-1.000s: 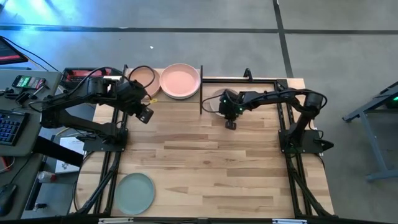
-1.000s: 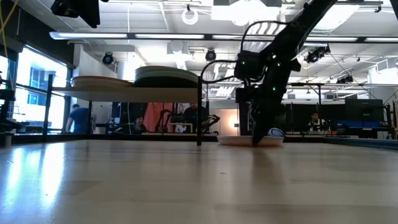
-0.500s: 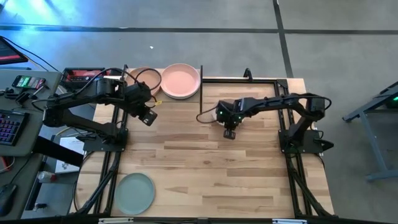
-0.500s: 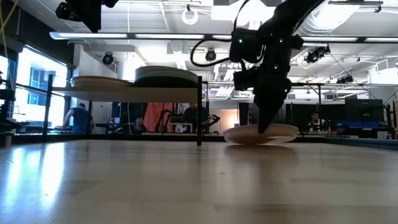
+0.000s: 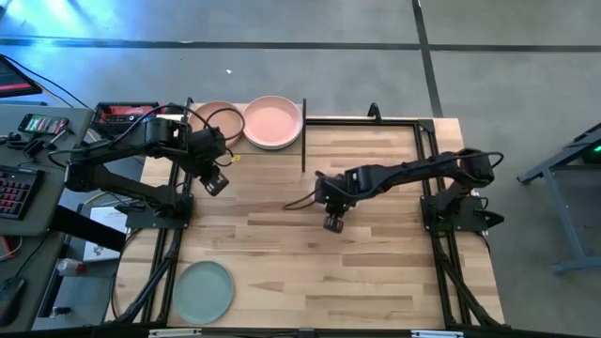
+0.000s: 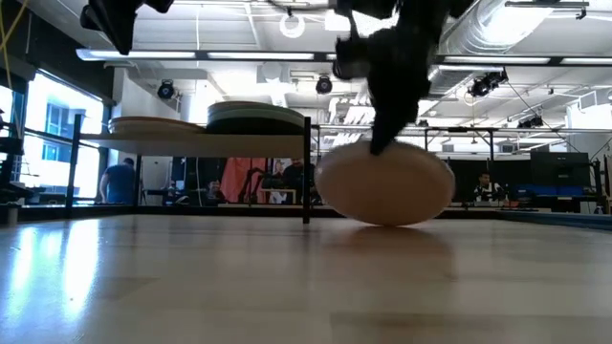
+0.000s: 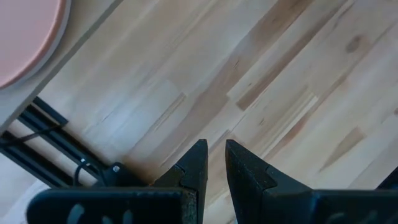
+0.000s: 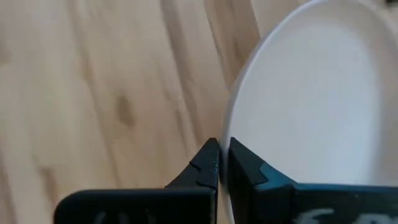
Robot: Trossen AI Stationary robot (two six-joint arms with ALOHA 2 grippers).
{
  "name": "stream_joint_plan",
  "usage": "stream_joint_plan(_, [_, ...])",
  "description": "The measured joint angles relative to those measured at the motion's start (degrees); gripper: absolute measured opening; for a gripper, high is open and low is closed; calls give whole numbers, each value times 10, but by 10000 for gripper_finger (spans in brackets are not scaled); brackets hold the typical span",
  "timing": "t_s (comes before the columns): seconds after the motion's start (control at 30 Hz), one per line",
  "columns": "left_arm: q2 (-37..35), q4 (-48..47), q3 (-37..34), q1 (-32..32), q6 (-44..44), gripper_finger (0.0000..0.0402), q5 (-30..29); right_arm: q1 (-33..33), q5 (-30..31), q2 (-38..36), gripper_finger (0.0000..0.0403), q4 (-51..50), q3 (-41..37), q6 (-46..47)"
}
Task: Place and stack plates onto a shelf
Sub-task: Stack the white plate on top of the pink plate on the shelf
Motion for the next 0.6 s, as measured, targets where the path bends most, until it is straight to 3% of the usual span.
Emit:
stream_joint_plan(0.27, [0,-3,0,0,40,53,0,48,57,0,0,1,68,48])
stream_joint_plan(0.5, [0,-5,0,0,53,99,0,77,59,0,0,0,106,72])
stream_joint_plan(0.6, [0,0,0,0,19,117,0,93,59,0,0,1,124,70])
